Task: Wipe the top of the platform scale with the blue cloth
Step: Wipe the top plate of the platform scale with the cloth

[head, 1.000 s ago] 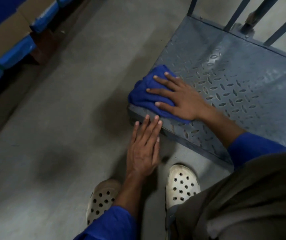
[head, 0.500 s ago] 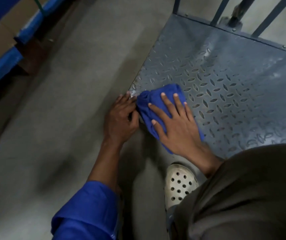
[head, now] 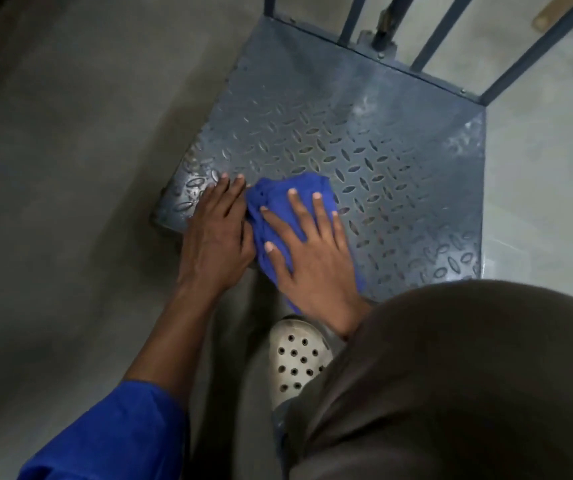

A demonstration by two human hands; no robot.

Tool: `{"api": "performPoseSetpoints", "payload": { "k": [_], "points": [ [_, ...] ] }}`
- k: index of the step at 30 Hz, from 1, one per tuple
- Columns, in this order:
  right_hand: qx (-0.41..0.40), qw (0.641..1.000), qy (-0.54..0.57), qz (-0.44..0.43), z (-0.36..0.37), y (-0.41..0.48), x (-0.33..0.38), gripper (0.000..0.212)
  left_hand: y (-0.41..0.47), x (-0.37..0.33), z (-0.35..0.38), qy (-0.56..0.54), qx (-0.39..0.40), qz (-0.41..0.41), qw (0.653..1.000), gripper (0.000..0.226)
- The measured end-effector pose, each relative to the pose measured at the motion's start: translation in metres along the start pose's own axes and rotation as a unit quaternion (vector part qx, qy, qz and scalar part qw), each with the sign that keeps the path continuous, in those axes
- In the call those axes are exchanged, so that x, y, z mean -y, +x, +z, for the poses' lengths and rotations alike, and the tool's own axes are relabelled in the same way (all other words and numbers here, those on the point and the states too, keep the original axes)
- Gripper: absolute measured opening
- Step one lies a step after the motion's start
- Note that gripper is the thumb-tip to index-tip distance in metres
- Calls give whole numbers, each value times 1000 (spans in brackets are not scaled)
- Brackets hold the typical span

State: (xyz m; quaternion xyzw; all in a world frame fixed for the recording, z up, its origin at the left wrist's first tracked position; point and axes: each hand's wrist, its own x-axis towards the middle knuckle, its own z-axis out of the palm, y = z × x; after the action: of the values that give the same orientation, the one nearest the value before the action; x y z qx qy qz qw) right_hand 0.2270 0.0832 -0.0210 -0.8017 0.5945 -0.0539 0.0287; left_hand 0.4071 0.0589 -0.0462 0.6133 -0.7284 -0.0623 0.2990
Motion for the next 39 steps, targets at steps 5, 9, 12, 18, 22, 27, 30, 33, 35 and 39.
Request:
{"api": "performPoseSetpoints", "payload": {
  "k": [5,9,12,18,22,27,30,33,35,39],
  "points": [
    [-19,999,13,23,-3,-23,-20,53,3,-15,5,40,-9,-34,999,55],
    [-51,991,1,127,-7,-60,-78,56,9,-35,14,89,23,-79,993,56],
    [-70,975,0,211,-9,-72,-92,58,9,-46,18,107,55,-94,988,61],
    [-68,985,1,158,1,-60,-46,54,12,-77,30,120,102,-100,982,63],
    [-103,958,-13,268,-4,-96,-103,57,22,-93,38,125,148,-81,978,62],
    [-69,930,18,361,-10,-94,-105,60,24,-125,59,133,169,-18,976,68],
    [-42,969,14,244,-1,-83,-73,59,22,-133,66,135,173,10,976,70],
    [-51,962,11,270,-6,-87,-104,60,19,-125,65,126,176,22,976,69],
    [-65,941,13,331,-11,-100,-127,61,17,-123,64,124,178,22,976,69],
    [-69,933,18,354,-11,-113,-139,62,19,-127,70,144,184,21,972,69]
  ]
}}
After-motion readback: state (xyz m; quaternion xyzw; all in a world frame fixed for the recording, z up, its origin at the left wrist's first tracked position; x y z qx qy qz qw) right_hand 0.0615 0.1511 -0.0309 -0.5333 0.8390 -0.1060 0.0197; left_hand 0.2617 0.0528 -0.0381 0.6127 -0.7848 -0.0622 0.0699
